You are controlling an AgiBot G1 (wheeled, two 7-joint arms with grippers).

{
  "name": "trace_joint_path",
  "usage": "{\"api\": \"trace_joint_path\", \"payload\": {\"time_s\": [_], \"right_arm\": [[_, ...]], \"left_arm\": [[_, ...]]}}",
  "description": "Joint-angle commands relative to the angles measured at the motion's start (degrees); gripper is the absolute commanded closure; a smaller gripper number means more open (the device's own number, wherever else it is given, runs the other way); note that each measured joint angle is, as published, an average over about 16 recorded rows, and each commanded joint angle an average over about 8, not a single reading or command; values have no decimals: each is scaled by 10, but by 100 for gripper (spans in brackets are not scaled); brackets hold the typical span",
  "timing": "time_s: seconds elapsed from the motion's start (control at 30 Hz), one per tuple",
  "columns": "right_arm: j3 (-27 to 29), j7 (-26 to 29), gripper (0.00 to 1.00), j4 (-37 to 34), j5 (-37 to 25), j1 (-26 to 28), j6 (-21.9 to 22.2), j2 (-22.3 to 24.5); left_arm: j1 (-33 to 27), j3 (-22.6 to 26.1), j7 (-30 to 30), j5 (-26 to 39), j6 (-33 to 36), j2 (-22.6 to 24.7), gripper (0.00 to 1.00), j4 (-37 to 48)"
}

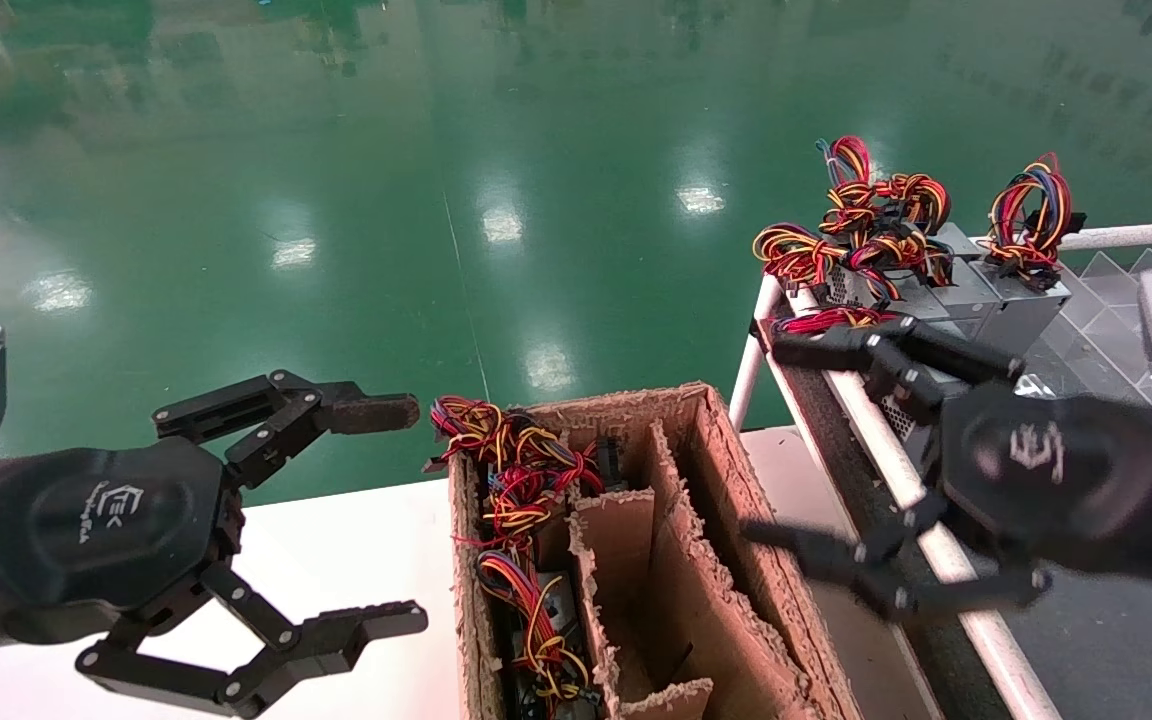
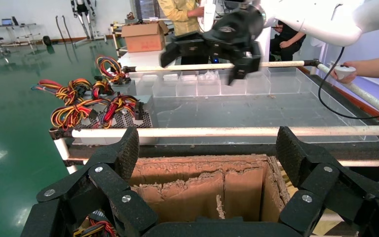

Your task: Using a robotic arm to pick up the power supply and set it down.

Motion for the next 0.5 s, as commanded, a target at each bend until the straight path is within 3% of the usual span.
{"api": "trace_joint_path", "payload": {"time_s": [0.03, 0.27, 0.5], "right_arm": [[3, 12, 0, 24, 9, -14, 0, 3], [12, 45, 0, 94, 34, -55, 1, 11], [14, 49, 0, 108, 40, -63, 1, 13]], "left_arm": [[0, 0, 0, 0, 0, 0, 0, 0], [0, 0, 0, 0, 0, 0, 0, 0], [0, 0, 0, 0, 0, 0, 0, 0]]}}
